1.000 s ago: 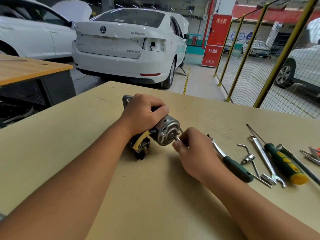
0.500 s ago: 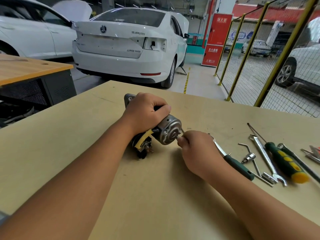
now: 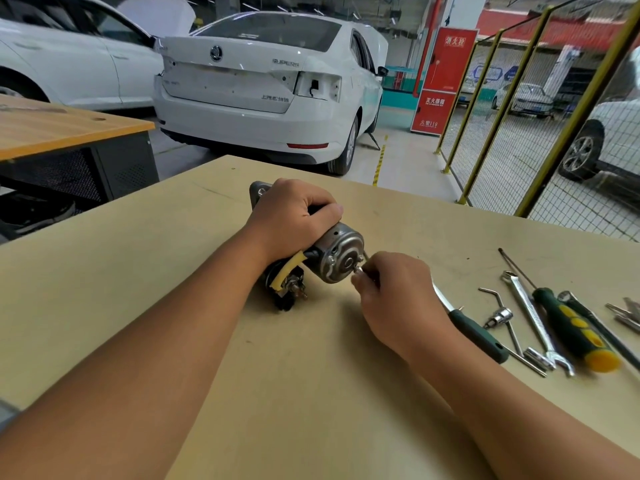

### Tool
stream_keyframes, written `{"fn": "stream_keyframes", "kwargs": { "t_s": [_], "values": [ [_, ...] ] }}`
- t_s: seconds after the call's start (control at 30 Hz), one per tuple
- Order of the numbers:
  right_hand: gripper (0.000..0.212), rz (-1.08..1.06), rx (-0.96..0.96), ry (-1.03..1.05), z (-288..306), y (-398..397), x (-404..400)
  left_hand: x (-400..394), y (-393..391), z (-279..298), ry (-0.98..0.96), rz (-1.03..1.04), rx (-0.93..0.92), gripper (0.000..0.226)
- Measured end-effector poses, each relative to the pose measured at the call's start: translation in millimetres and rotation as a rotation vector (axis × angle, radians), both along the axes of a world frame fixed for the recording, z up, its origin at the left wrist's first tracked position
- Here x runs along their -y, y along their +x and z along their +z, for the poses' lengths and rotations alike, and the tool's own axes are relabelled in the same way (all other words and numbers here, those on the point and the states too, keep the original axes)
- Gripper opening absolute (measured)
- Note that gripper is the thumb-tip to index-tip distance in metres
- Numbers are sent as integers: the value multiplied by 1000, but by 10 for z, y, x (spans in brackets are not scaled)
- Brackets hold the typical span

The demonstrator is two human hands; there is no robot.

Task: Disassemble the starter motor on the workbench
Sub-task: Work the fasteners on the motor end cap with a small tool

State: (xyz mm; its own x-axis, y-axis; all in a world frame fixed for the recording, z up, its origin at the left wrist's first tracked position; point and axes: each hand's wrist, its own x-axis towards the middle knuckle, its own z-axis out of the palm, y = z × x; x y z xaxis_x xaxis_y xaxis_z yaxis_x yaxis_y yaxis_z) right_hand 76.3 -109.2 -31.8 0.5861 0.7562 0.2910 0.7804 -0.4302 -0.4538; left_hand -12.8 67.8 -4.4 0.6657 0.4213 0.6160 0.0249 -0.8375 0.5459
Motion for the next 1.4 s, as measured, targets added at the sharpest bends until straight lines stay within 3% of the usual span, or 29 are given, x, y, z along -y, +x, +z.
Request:
{"fn": "stream_keyframes", "kwargs": {
  "t_s": [0.17, 0.3, 0.5, 0.67, 0.77, 0.83, 1.03, 1.2, 1.4],
  "values": [
    [19, 16, 5, 91, -1, 42, 18, -3, 2, -12, 21, -7, 18, 33],
    [38, 63, 30, -3, -46, 58, 7, -20, 6, -24, 23, -6, 41, 30],
    [18, 21, -29, 89, -16, 37, 10, -9, -6, -16, 11, -6, 29, 28],
    [23, 40, -35, 161, 8, -36, 19, 2, -12, -6, 17, -8, 29, 32],
    [32, 36, 27, 25, 5, -15, 18, -6, -14, -12, 8, -3, 28, 31],
    [25, 35, 28, -28, 3, -1, 7, -4, -17, -12, 8, -11, 32, 30],
    [13, 43, -50, 99, -30, -19, 33, -8, -13, -11, 20, -21, 42, 27],
    [22, 72, -21, 72, -32, 0, 16, 5, -16, -1, 27, -21, 34, 27],
    [17, -13, -68, 176, -57, -42, -29, 19, -16, 6, 40, -16, 31, 28]
  ]
}}
